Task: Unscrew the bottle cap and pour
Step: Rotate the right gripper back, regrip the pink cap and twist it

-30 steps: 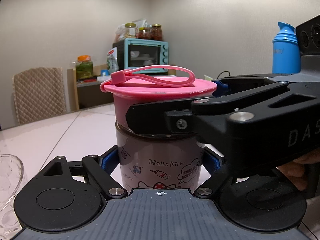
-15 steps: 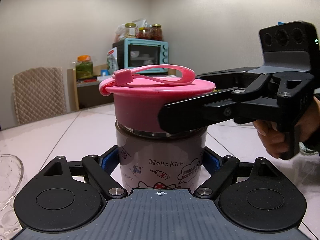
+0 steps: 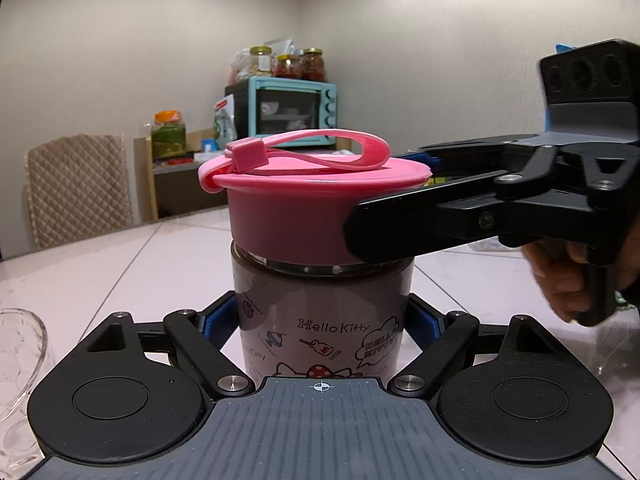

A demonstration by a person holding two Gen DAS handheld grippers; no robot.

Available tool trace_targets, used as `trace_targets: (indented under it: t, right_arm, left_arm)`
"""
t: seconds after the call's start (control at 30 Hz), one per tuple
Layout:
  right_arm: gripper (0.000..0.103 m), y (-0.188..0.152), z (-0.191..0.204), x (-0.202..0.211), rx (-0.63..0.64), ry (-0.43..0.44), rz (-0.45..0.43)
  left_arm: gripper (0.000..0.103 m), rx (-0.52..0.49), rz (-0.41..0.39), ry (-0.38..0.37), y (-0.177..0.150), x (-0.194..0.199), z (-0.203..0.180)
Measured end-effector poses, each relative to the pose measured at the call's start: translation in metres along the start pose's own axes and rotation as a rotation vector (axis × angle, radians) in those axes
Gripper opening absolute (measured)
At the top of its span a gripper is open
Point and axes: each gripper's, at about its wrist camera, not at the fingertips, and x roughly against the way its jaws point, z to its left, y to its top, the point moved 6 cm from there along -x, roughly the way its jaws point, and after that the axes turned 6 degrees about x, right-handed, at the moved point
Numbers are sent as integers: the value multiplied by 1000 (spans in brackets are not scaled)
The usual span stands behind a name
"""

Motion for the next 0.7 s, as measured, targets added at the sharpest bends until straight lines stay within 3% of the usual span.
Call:
trace_targets:
  t: [0.27,0.7]
  right_arm:
    - [98,-1,21,8,-38,-210,-3]
    - [98,-5,26,-15,-79,-300,-11]
  left_arm:
    - [89,0,0,0,0,0,-1]
    - [89,0,0,0,1,-1,-1]
